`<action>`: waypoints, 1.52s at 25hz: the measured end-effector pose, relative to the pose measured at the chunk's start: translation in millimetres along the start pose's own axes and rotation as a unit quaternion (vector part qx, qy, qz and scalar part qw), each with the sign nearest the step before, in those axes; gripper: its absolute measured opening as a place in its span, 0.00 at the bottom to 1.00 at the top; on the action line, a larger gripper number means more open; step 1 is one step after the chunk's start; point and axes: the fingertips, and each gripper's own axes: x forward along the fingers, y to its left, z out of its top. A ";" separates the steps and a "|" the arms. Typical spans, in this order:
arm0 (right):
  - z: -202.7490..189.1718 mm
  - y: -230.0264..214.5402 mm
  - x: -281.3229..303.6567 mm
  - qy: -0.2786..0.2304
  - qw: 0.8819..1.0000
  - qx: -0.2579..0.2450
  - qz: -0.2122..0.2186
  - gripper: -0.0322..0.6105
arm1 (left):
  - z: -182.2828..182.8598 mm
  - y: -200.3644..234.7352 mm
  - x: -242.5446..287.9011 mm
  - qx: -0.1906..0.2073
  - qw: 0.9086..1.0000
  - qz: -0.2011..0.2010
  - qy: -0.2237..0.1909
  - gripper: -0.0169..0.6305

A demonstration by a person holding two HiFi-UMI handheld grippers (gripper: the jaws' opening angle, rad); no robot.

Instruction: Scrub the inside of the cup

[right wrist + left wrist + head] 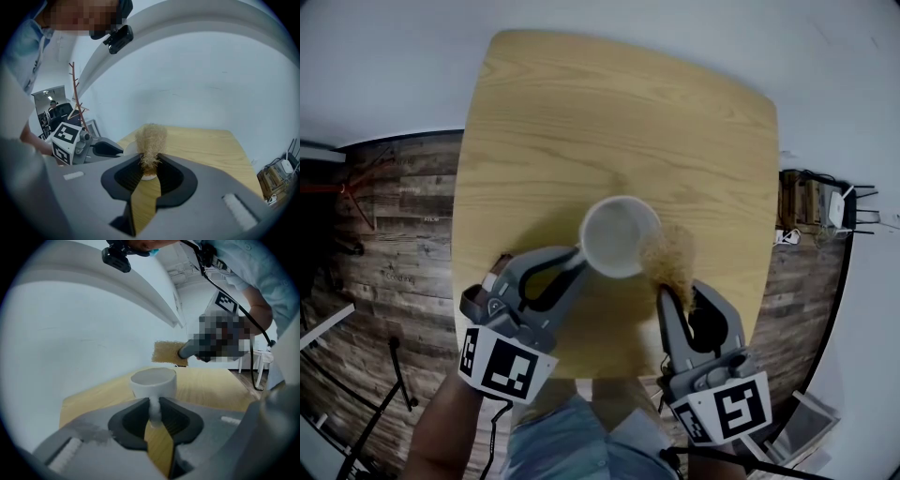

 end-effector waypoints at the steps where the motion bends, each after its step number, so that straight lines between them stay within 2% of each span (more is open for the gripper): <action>1: 1.1 -0.5 -0.6 0.000 1.000 0.000 0.000 0.18 | 1.1 0.8 0.1 0.001 1.000 -0.002 0.004 0.17; 7: 8.7 -7.9 -8.1 0.001 1.000 -0.005 0.001 0.18 | 14.9 3.6 -0.4 0.017 0.999 -0.030 0.035 0.17; 15: 25.3 -33.6 -18.5 0.014 0.997 -0.063 0.034 0.18 | 27.3 1.0 2.4 0.084 0.989 -0.067 0.105 0.17; 21: 36.1 -50.6 -14.9 0.034 0.987 -0.134 0.079 0.18 | 32.1 1.4 5.5 0.083 0.987 -0.069 0.122 0.17; 30: 32.4 -40.6 -7.8 0.058 0.977 -0.167 0.121 0.18 | 30.1 2.6 5.4 0.121 0.978 -0.079 0.152 0.17; 38: 28.9 -34.1 -7.5 0.076 0.962 -0.216 0.149 0.18 | 38.2 2.7 11.4 0.164 0.963 -0.111 0.182 0.17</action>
